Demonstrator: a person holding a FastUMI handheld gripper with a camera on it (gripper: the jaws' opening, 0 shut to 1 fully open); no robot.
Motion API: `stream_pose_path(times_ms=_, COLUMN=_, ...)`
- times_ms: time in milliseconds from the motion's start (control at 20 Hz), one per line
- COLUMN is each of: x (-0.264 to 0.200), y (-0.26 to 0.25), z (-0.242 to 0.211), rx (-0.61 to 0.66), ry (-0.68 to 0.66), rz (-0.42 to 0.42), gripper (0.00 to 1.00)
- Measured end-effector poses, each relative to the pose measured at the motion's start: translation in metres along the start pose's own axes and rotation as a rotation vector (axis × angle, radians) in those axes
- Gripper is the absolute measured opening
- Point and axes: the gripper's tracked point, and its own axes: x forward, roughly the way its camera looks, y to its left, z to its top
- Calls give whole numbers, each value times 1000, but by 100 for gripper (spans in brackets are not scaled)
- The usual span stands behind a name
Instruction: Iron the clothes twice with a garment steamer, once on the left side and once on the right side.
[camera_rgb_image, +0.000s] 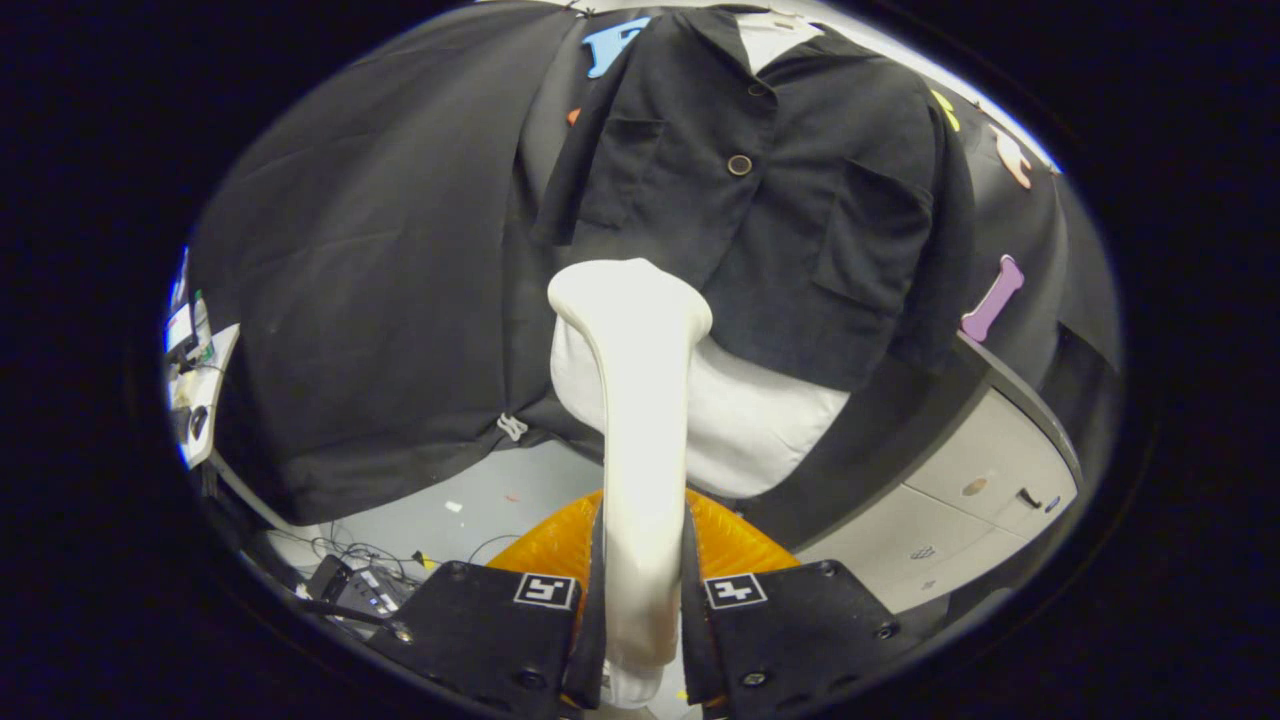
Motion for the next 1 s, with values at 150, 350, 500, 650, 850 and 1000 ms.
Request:
stream_pose_path(times_ms=150, x=-24, y=-22, z=-21, rx=25, ry=38, rz=-26, gripper=34)
stream_pose_path(times_ms=350, x=-58, y=-66, z=-43, rx=84, ry=73, rz=-92, gripper=34)
stream_pose_path(times_ms=500, x=-86, y=-107, z=-53, rx=172, ry=76, rz=-165, gripper=34)
stream_pose_path(times_ms=650, x=-112, y=-145, z=-61, rx=236, ry=66, rz=-213, gripper=34)
stream_pose_path(times_ms=850, x=-153, y=-204, z=-79, rx=323, ry=53, rz=-260, gripper=34)
stream_pose_path(times_ms=1000, x=-188, y=-246, z=-97, rx=392, ry=29, rz=-305, gripper=34)
